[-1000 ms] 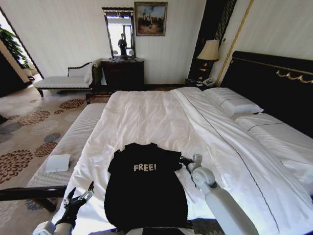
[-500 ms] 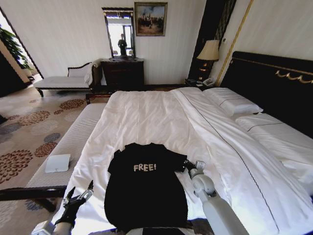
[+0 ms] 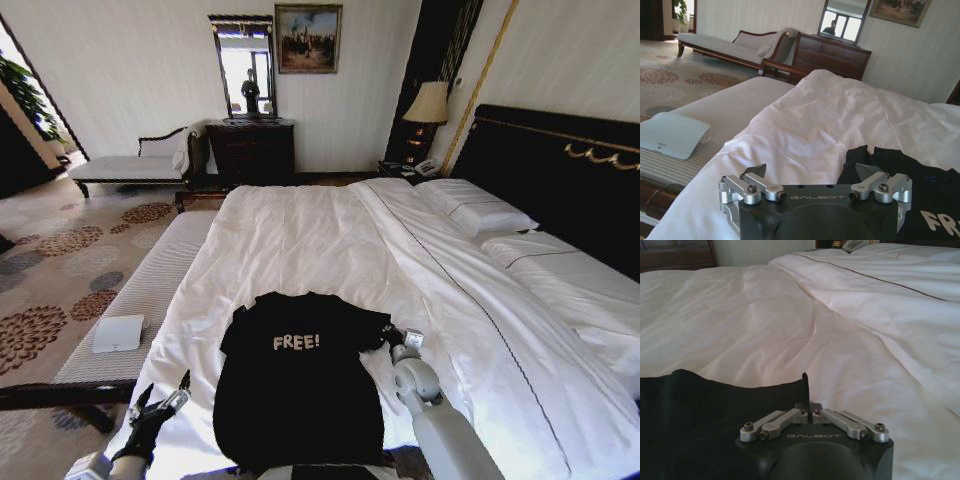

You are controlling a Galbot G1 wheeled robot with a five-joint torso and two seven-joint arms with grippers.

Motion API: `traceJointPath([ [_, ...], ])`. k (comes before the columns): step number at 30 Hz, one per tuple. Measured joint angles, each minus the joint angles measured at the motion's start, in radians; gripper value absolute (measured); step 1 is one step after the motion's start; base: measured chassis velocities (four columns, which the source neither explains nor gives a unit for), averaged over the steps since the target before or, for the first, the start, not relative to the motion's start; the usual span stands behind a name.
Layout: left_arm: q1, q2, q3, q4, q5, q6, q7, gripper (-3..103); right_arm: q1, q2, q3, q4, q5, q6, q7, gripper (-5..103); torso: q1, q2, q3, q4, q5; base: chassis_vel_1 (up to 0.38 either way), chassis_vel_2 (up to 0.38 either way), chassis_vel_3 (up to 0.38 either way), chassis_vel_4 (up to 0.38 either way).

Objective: Fold the clothes on the bed.

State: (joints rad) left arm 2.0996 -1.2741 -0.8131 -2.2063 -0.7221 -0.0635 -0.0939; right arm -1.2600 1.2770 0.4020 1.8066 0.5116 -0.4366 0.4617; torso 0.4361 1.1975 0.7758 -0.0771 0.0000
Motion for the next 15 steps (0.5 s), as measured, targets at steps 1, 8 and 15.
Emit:
traceJointPath([
  [1, -0.001, -0.001, 0.001, 0.000, 0.001, 0.001, 0.000, 100, 0.000, 0.000, 0.000, -0.004, -0.005, -0.006, 0.000, 0, 0.000, 0.000, 0.000, 0.0000, 0.0000, 0.000, 0.000, 0.000, 0.000],
  [8, -0.002, 0.000, 0.001, 0.000, 0.002, 0.003, -0.001, 100, 0.002, -0.001, -0.012, -0.019, -0.004, -0.027, 0.002, 0, 0.000, 0.000, 0.000, -0.0001, 0.0001, 0.000, 0.000, 0.000, 0.000],
  [15, -0.001, 0.003, -0.003, 0.000, 0.001, 0.006, -0.002, 100, 0.022, -0.021, -0.078, 0.025, 0.026, 0.008, -0.037, 0, 0.000, 0.000, 0.000, -0.0002, -0.0001, 0.000, 0.000, 0.000, 0.000],
])
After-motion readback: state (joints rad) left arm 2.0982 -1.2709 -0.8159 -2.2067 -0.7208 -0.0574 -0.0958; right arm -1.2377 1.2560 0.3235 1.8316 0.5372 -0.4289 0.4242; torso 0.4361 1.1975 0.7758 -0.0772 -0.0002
